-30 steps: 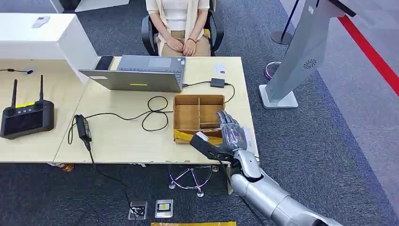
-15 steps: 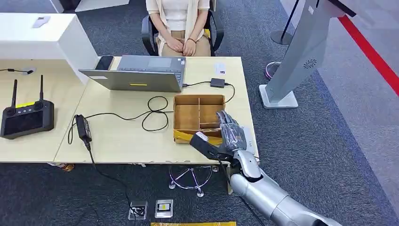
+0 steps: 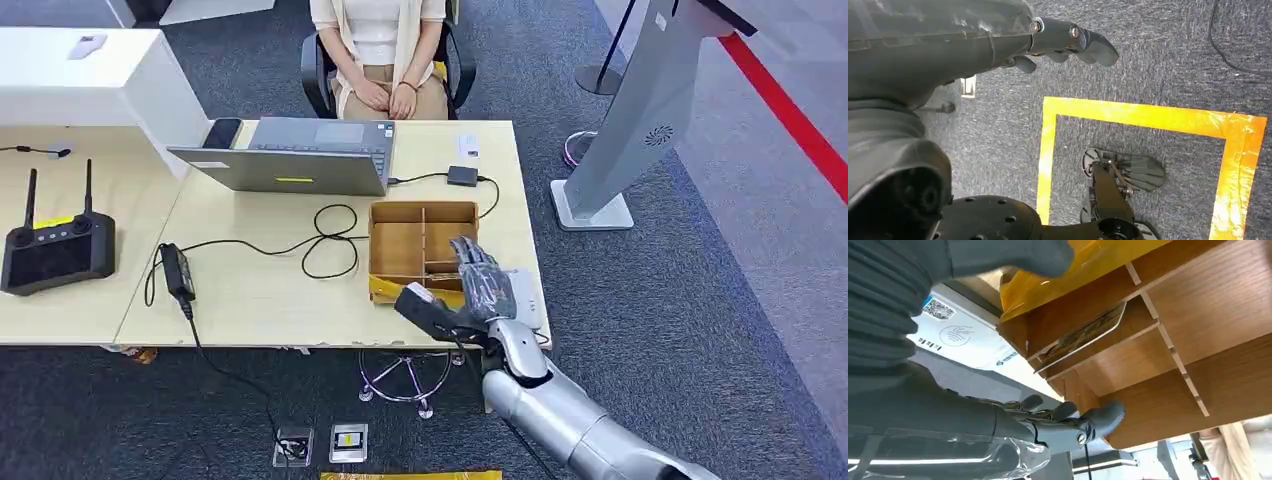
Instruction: Pass the card to the sensor for recognition and then transmit it.
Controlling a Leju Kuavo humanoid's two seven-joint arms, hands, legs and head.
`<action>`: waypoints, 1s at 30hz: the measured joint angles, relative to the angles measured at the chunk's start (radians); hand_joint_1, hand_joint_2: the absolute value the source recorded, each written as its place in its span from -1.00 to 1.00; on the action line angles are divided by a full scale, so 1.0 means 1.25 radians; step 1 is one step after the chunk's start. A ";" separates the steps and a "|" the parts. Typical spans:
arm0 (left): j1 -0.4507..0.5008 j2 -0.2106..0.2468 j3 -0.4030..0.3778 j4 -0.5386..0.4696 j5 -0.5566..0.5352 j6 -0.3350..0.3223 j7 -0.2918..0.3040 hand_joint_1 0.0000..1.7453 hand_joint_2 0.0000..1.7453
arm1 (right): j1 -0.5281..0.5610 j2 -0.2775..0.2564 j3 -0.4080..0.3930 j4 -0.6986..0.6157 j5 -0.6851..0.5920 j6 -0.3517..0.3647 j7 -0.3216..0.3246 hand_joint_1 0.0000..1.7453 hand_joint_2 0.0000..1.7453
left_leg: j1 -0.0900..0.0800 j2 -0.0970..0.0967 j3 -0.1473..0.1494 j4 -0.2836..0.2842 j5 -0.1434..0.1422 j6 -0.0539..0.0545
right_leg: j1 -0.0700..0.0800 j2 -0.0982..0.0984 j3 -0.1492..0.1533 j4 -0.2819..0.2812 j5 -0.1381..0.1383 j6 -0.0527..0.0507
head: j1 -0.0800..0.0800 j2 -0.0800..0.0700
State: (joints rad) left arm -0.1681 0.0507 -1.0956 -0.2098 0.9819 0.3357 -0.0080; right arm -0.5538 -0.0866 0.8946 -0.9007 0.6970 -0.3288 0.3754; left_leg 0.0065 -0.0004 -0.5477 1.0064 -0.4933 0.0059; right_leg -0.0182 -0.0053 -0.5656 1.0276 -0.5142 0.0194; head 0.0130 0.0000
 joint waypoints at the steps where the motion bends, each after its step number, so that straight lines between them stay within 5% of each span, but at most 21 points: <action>1: 0.000 -0.001 0.000 0.000 0.000 0.000 0.000 -1.00 -1.00 | 0.000 0.001 0.000 0.001 0.005 0.003 0.000 1.00 1.00 | 0.000 0.000 0.000 0.000 0.000 0.000 | 0.000 0.000 0.000 0.000 0.000 0.000 | 0.000 0.000; 30: 0.001 -0.002 0.000 0.000 -0.016 0.008 0.002 -1.00 -1.00 | -0.022 0.023 -0.025 0.082 0.070 -0.005 0.025 1.00 1.00 | 0.000 0.000 0.001 0.000 0.000 0.000 | 0.000 0.000 0.000 0.000 0.000 0.000 | 0.000 0.000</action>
State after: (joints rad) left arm -0.1666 0.0484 -1.0956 -0.2098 0.9621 0.3460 -0.0057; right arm -0.5808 -0.0572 0.8637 -0.7980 0.7843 -0.3346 0.4067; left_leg 0.0065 -0.0003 -0.5466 1.0065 -0.4933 0.0059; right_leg -0.0182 -0.0052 -0.5650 1.0275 -0.5142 0.0193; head 0.0126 0.0000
